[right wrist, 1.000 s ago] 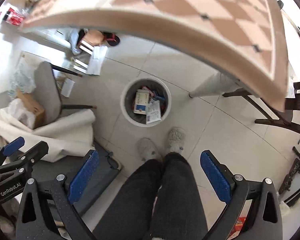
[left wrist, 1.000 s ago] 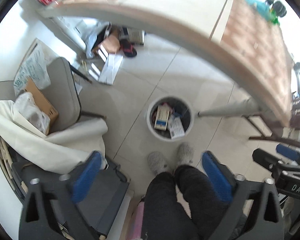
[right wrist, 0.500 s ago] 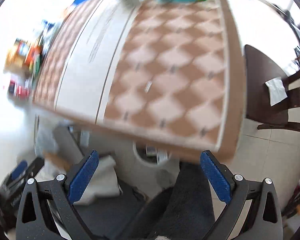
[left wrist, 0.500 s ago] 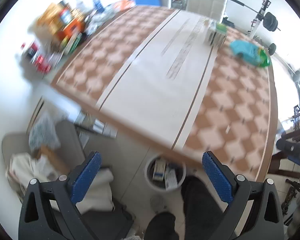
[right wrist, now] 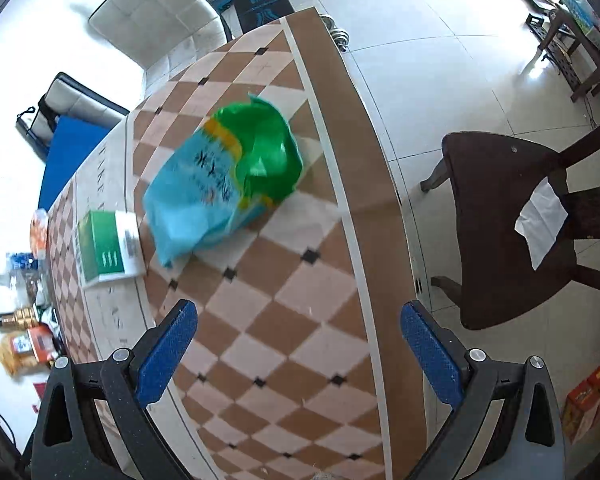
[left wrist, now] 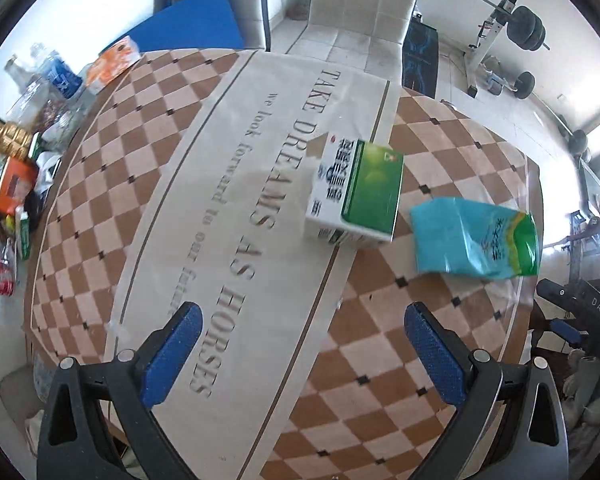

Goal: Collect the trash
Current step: 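Grasp the green medicine box with left gripper while right gripper grasps blue-green bag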

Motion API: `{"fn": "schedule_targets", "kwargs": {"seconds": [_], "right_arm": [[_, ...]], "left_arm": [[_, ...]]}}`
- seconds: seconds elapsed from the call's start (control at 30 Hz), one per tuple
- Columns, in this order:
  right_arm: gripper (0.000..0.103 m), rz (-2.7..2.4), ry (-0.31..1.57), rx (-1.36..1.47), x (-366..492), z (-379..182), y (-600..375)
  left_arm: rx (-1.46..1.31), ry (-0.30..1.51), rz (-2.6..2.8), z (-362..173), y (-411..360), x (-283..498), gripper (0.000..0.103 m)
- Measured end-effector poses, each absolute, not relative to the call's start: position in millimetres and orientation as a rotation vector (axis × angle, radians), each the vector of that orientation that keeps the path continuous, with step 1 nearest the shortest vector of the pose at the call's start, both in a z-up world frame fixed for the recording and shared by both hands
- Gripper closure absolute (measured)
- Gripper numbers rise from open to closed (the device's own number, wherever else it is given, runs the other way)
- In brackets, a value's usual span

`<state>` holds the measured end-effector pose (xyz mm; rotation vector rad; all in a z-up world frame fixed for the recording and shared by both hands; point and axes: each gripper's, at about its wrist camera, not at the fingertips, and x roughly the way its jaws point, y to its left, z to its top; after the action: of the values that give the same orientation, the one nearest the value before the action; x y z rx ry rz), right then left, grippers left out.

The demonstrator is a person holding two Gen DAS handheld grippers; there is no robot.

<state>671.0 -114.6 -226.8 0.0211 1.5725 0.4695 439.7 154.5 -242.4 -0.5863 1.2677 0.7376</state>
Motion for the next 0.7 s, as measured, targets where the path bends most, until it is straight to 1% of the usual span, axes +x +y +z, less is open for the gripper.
{"fn": "schedule_targets", "kwargs": {"seconds": [0.07, 0.2, 0.33, 0.4, 0.47, 0.5, 0.53, 0.57, 0.6, 0.7], "right_arm": [[0.000, 0.464, 1.571, -0.012, 691, -237, -92], [0.000, 0.469, 1.546, -0.180, 715, -255, -43], [0.001, 0.468, 1.561, -0.281, 725, -278, -13], [0.003, 0.476, 1.559, -0.292, 726, -284, -2], [0.010, 0.489, 1.540, -0.296, 723, -285, 6], [0.013, 0.500, 1.531, -0.294, 723, -285, 8], [0.020, 0.512, 1.522, -0.293, 721, -284, 12], [0.030, 0.521, 1.520, -0.288, 718, -283, 15], [0.033, 0.523, 1.518, -0.289, 716, -282, 17], [0.034, 0.520, 1.495, -0.298, 713, -280, 24]], "left_arm": [[-0.586, 1.298, 0.703, -254, 171, 466, 0.000], [-0.581, 1.381, 0.636, -285, 191, 508, 0.000], [-0.572, 1.463, 0.589, -315, 197, 534, 0.000], [-0.552, 1.485, 0.581, -324, 196, 538, 0.000], [-0.552, 1.504, 0.567, -332, 195, 540, 0.001], [-0.552, 1.510, 0.565, -335, 195, 540, 0.003], [-0.550, 1.514, 0.564, -338, 195, 540, 0.005], [-0.547, 1.516, 0.562, -340, 195, 539, 0.010], [-0.548, 1.523, 0.561, -343, 195, 539, 0.032], [-0.583, 1.504, 0.567, -344, 199, 532, 0.032]]}}
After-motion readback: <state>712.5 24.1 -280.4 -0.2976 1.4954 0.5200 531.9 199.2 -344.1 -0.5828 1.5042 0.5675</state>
